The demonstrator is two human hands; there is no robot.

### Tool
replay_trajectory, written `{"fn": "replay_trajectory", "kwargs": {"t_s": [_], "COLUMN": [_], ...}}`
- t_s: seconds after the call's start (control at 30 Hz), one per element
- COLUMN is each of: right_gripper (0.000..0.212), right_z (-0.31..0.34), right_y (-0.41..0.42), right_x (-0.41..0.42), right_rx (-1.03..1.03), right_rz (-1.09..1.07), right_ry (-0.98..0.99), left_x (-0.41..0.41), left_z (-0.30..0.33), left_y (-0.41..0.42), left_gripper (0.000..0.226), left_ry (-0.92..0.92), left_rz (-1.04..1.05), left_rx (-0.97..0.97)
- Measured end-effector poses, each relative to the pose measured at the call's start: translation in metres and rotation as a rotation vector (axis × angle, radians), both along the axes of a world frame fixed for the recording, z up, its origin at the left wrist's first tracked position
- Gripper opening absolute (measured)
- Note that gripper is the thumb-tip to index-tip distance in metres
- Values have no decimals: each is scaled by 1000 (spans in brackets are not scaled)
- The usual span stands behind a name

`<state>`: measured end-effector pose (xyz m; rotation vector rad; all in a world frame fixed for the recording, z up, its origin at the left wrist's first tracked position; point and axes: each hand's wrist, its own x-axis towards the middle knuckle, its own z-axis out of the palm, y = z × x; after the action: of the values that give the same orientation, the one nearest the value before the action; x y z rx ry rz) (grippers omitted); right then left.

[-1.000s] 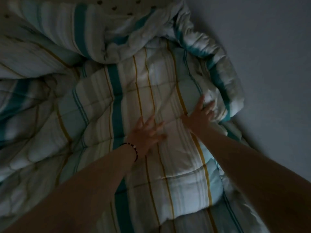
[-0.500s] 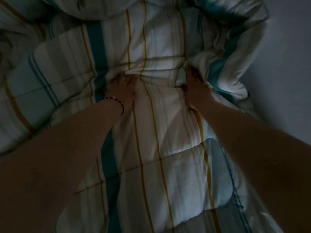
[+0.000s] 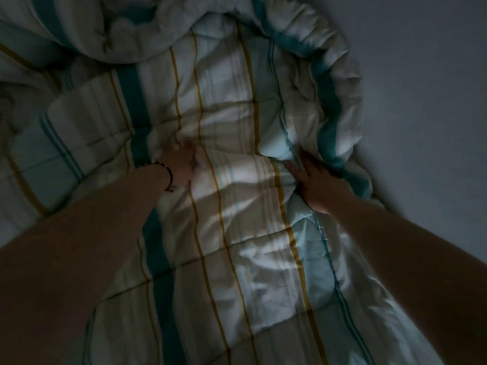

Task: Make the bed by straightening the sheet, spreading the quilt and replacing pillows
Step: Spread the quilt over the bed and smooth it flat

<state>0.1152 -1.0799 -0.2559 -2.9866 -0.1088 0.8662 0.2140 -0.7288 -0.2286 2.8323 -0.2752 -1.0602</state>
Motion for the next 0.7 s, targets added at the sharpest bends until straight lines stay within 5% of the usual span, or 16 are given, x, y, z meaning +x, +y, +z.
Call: {"fn": "replay_trajectory", "kwargs": {"t_s": [0.13, 0.27, 0.4, 0.7], "right_gripper": [58, 57, 50, 52], "right_z": [28, 52, 54, 150], "right_y": [57, 121, 132, 304], "right_x": [10, -23, -60, -101], "right_rx": [-109, 76, -150, 176], "right_rz": [-178, 37, 154, 191], "right_ry": [-95, -15, 92, 2], "left_x": [-47, -102, -142, -224], "left_z": [12, 38, 61, 146], "left_y": [-8, 2, 39, 171], "left_gripper": [51, 53, 52, 58], "left_ry": [-56, -85, -80, -220], "left_rz": [88, 48, 71, 407], "left_rx": [-76, -96, -209, -426]}}
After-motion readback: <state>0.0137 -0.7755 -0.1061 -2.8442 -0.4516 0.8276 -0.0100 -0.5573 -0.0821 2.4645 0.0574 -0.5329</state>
